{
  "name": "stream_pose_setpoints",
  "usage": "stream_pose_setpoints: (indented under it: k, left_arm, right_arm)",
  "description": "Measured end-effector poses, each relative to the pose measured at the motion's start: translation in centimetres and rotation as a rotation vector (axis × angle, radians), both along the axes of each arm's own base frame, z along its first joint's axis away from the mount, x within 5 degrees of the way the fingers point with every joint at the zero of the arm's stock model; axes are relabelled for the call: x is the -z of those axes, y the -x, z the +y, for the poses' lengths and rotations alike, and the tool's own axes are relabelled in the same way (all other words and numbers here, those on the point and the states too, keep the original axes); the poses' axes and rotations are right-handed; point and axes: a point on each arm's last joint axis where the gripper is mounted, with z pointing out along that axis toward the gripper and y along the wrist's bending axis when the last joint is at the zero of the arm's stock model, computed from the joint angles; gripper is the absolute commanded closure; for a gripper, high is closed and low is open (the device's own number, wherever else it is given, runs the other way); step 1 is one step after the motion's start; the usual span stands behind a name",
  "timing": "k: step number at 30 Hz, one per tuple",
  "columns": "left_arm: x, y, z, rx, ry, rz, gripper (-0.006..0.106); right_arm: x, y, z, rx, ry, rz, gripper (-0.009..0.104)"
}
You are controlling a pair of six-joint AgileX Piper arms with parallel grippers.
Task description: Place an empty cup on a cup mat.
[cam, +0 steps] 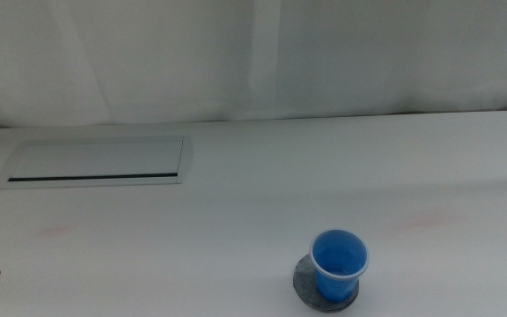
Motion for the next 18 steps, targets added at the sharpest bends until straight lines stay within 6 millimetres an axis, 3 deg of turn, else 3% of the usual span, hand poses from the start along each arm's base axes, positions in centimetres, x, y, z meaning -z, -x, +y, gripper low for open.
stream_pose_setpoints:
  k: [6,18]
  left_arm:
    - [2.6,0.0,0.0,-0.006,0.044,-0.011,0.102]
    - [2.0,-0.2,0.0,0.007,-0.018,-0.114,0.103]
  right_arm:
    - [0.0,0.0,0.0,0.000,0.000,0.000,0.098]
    - [0.0,0.0,0.0,0.000,0.000,0.000,0.098]
